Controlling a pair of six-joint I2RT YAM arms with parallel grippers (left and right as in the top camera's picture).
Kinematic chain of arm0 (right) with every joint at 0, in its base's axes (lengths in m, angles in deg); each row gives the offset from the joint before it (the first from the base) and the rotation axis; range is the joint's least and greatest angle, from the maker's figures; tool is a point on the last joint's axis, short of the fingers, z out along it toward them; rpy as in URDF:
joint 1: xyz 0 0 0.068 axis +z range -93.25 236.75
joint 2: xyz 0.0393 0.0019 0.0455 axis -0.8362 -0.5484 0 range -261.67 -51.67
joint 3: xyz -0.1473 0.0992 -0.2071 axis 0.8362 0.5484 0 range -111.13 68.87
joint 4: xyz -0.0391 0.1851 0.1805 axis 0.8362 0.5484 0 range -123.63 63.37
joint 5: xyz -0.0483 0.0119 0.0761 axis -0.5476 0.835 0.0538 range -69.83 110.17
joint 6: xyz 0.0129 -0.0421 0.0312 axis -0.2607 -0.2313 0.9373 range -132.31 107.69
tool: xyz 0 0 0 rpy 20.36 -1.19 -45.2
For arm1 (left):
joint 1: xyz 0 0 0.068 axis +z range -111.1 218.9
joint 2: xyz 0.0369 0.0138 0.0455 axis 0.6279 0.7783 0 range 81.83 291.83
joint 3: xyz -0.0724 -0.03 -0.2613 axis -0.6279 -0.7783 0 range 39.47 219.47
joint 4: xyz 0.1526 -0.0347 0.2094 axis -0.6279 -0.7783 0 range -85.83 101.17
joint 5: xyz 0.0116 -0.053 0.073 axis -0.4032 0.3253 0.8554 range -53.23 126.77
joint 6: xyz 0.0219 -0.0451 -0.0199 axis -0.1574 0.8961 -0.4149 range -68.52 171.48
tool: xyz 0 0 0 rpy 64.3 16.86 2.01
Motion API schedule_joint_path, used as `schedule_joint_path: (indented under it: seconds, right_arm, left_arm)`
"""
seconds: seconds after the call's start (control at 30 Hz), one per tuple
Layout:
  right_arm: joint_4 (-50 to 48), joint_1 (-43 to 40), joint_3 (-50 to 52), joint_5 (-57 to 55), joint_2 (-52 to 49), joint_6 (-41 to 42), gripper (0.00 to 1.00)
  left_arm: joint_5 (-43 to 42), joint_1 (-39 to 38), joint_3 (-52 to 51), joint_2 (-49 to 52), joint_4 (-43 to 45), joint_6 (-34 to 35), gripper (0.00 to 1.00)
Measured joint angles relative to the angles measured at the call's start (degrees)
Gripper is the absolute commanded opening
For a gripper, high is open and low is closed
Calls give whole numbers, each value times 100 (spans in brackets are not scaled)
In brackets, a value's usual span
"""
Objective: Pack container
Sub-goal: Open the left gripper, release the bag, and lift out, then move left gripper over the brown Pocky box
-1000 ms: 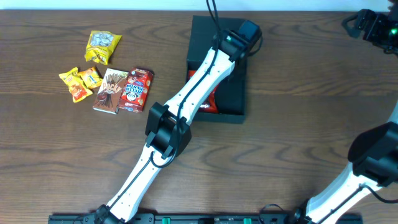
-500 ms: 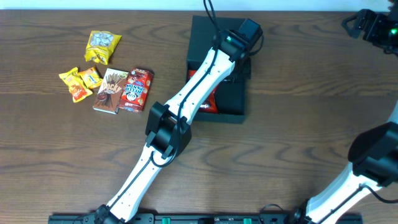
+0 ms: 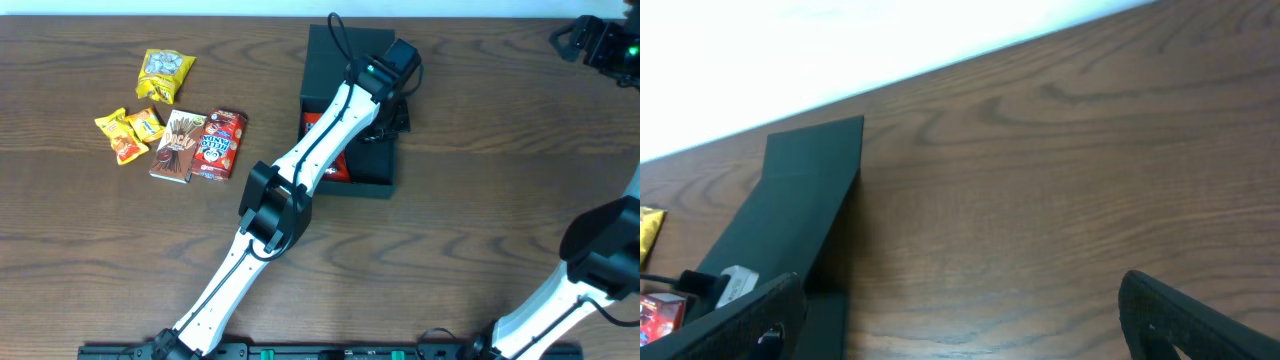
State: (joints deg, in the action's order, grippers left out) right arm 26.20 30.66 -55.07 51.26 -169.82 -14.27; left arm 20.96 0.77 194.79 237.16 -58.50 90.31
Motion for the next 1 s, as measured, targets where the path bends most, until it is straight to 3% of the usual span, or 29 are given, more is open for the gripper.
schedule_joint_path:
  seconds: [0.23,0.53,0.73,0.87,1.0]
  right_arm:
    - [13,0,0,0,0,0,99]
    - [15,0,0,0,0,0,99]
    - [20,0,0,0,0,0,99]
    - [15,0,0,-2,0,0,99]
    - [22,0,0,0,0,0,99]
  left_arm:
    - [-356,15,0,0,136,127,6]
    - [-205,175,284,42,-81,94,6]
    - [1445,442,2140,11,-1268,-754,6]
    - [2879,507,2396,-400,-2262,-1102,6]
    - [3126,866,2433,-501,-2264,-1550,6]
